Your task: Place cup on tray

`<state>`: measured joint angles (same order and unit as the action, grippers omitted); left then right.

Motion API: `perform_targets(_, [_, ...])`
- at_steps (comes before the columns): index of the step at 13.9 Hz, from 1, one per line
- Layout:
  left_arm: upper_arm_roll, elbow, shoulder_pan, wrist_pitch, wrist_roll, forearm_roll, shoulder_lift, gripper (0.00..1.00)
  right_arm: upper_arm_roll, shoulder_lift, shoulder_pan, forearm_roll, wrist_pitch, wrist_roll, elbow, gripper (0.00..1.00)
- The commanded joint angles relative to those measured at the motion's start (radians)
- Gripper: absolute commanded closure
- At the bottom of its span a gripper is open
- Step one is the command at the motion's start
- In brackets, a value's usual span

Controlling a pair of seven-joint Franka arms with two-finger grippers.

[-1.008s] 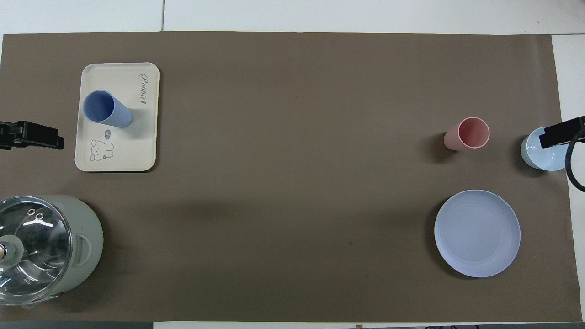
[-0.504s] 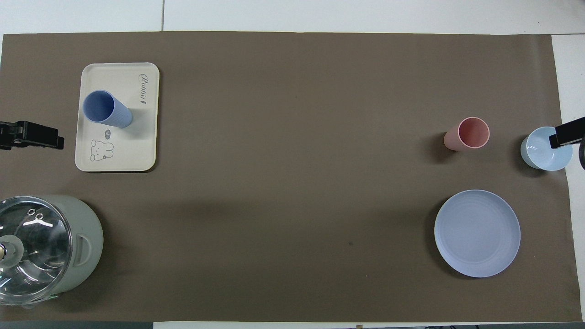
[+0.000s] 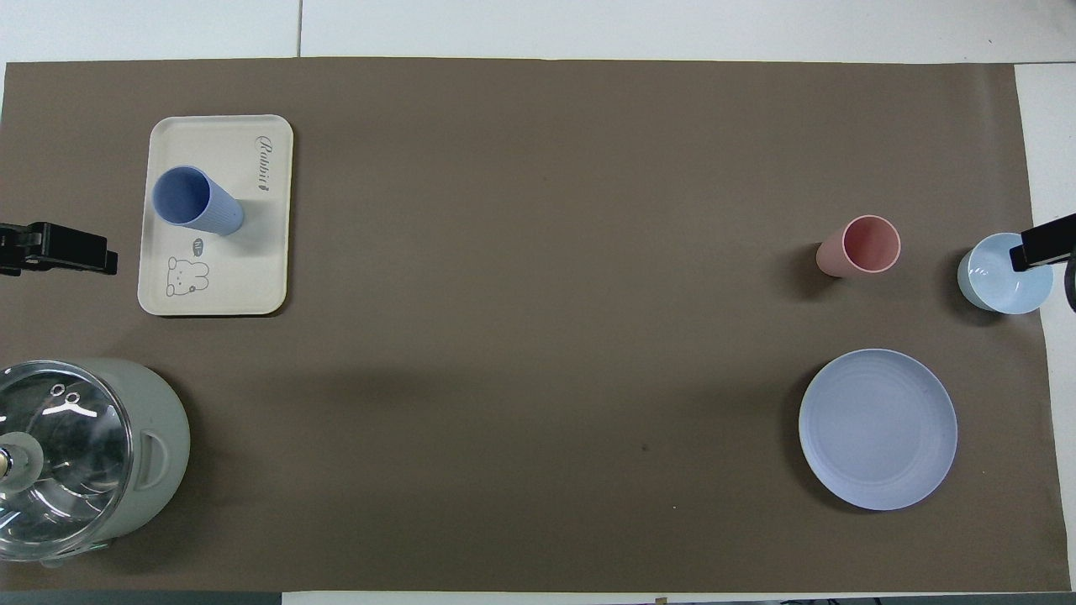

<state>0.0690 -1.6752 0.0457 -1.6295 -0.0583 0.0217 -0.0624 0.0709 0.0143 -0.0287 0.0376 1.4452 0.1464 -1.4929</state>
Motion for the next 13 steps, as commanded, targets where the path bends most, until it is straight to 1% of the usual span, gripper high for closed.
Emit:
perform_targets(1, [-0.002,-0.004,0.003,0.017,0.011,0.003,-0.013,0.0,0.004,0.004,0.003,-0.018,-0.022,-0.004,0.013,0.0])
perform_targets(7, [0.0,-0.004,0.003,0.017,0.011,0.003,-0.013,0.0,0.004,0.001,0.003,-0.018,-0.017,-0.004,0.007,0.0])
perform_targets(13, [-0.002,-0.004,0.003,0.017,0.011,0.003,-0.013,0.0,0.001,-0.008,0.003,-0.015,-0.011,-0.002,-0.032,0.0])
